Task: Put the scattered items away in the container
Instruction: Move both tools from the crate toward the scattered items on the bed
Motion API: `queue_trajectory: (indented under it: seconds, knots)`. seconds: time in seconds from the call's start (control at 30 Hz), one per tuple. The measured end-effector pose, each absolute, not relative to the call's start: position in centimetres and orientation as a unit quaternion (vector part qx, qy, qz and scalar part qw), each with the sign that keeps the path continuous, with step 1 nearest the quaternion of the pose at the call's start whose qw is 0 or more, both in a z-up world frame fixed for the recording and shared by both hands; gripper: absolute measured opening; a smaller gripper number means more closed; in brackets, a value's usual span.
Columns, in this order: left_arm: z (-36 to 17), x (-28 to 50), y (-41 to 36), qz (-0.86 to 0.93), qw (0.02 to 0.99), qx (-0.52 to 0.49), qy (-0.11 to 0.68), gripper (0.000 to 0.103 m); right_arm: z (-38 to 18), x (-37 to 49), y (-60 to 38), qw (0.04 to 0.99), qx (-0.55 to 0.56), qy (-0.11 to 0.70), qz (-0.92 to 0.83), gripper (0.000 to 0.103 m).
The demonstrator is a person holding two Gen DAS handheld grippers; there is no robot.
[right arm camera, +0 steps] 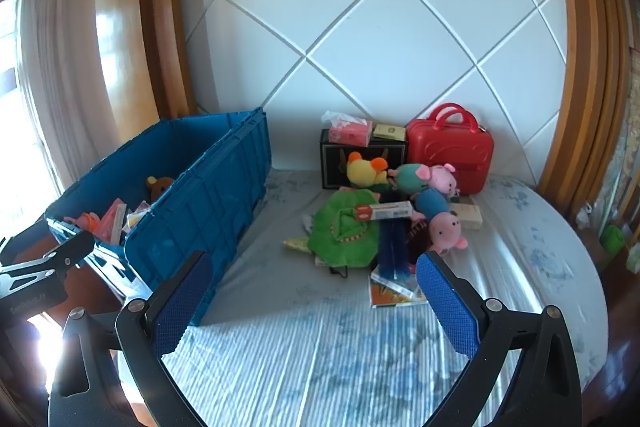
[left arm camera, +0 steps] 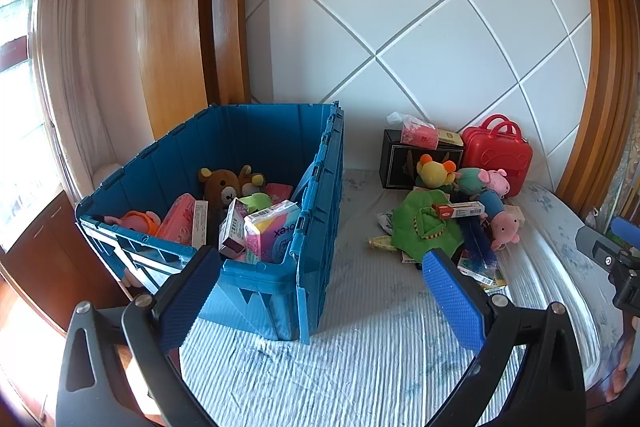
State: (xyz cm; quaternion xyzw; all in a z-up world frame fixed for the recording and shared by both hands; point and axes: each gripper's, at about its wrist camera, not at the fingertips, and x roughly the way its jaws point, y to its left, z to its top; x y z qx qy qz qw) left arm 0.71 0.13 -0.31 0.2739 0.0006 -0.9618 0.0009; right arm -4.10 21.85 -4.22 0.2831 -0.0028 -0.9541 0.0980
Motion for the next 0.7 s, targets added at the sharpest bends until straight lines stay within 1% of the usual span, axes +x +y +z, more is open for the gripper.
queue_trajectory:
  seconds: [0.7]
  knots:
    - [-0.85,0.51,-0.68,-0.96,-0.009,0.278,0.001,0.103,-4.66,-3.4,21.85,0.085,0.289,-0.001,-0.954,0.103]
